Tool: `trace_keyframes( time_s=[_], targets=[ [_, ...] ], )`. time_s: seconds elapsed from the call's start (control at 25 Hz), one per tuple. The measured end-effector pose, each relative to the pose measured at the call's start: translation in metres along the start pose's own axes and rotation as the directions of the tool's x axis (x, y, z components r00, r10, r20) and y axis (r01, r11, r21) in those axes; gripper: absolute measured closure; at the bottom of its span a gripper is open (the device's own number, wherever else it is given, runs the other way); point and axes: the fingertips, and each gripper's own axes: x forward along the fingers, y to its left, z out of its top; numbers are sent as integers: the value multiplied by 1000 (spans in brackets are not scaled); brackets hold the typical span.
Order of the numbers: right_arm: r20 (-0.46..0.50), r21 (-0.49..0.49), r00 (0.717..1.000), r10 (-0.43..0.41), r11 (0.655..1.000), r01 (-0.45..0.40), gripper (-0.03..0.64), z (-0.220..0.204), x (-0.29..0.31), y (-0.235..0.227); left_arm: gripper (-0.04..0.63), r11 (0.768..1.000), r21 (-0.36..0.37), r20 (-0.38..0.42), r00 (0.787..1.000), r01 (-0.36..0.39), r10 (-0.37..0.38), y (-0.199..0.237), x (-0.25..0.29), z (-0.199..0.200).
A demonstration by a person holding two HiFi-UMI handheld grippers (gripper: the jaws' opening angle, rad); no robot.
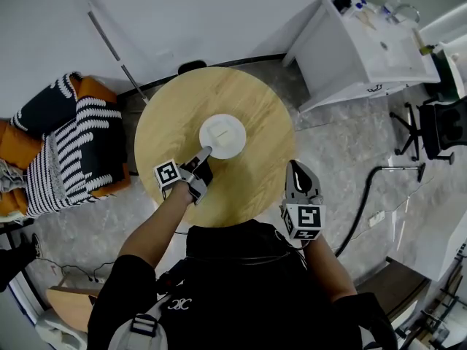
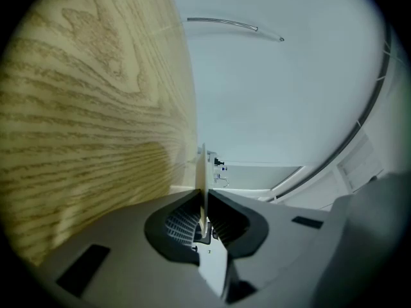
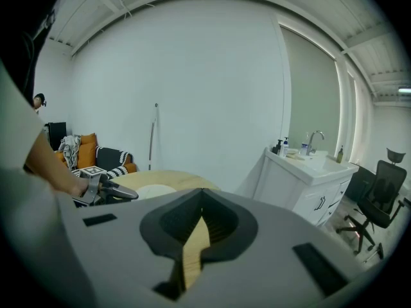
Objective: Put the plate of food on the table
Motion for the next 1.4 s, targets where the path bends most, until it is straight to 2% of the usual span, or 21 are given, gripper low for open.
trace_keyframes(
  time_s=[0.2,0.44,0.72,0.88,1.04,1.16,1.4],
  targets=[
    [8,-7,1000,2,1000,-2,609,4,-1,2,571,1000,8,2,1000,-24,24,4,0,0],
    [29,-19,1000,4,1000,-3,609,10,-4,3,571,993,59,-1,995,-104,104,20,-4,5],
    [31,0,999,-29,1000,29,609,10,-6,-13,571,989,40,3,990,-143,143,28,-3,4],
    [34,10,998,-49,999,48,609,11,-5,-20,571,979,26,21,980,-200,200,34,-3,4],
    [36,10,998,-53,999,53,609,10,-5,-21,571,949,34,0,950,-313,313,43,-3,-5],
    [41,8,998,-54,998,54,609,13,-3,-19,569,917,74,-31,918,-392,395,47,-4,-10],
    [49,19,997,-67,998,67,609,16,-3,-21,569,853,105,-24,856,-511,516,53,-10,-7]
  ],
)
